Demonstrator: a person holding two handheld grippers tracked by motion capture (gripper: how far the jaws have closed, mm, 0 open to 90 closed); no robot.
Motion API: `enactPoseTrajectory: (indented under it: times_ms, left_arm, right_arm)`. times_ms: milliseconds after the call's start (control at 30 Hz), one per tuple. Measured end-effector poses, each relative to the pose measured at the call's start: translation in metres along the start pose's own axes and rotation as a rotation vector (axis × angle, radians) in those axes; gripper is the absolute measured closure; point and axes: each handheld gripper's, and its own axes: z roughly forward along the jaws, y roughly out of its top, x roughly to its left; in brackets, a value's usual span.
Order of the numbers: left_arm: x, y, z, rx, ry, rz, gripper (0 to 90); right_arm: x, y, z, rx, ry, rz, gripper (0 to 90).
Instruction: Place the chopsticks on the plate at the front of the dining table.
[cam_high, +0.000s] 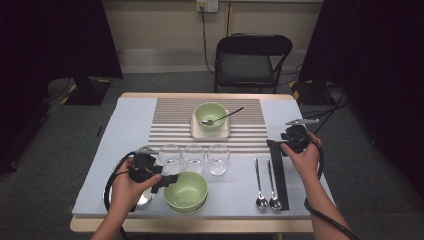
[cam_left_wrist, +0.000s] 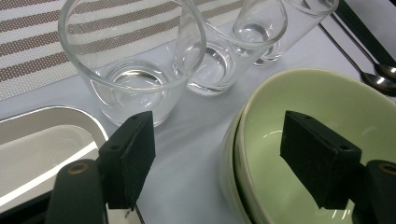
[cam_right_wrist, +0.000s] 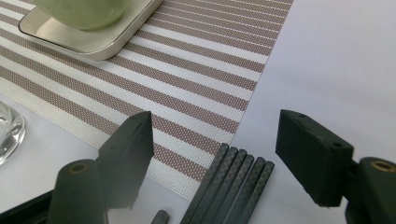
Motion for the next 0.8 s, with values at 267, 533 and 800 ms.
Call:
enactPoseTrajectory:
  times_ms: [267,533,800]
  left_arm:
    - [-0.001,0.0,0.0,0.003,0.004,0.003,26.5]
    - [0.0,0.0,0.0,0.0,0.003,0.003,26.5]
    - [-0.001,0.0,0.0,0.001,0.005,0.004,26.4]
  right_arm:
    - [-0.002,-0.005,0.001,0.007,0.001,0.005,27.3]
    - [-0.006,-0.009,-0.001,0.015,-0.013,0.013,27.7]
    - [-0.007,-0.015,0.001,0.025,-0.02,0.013,28.0]
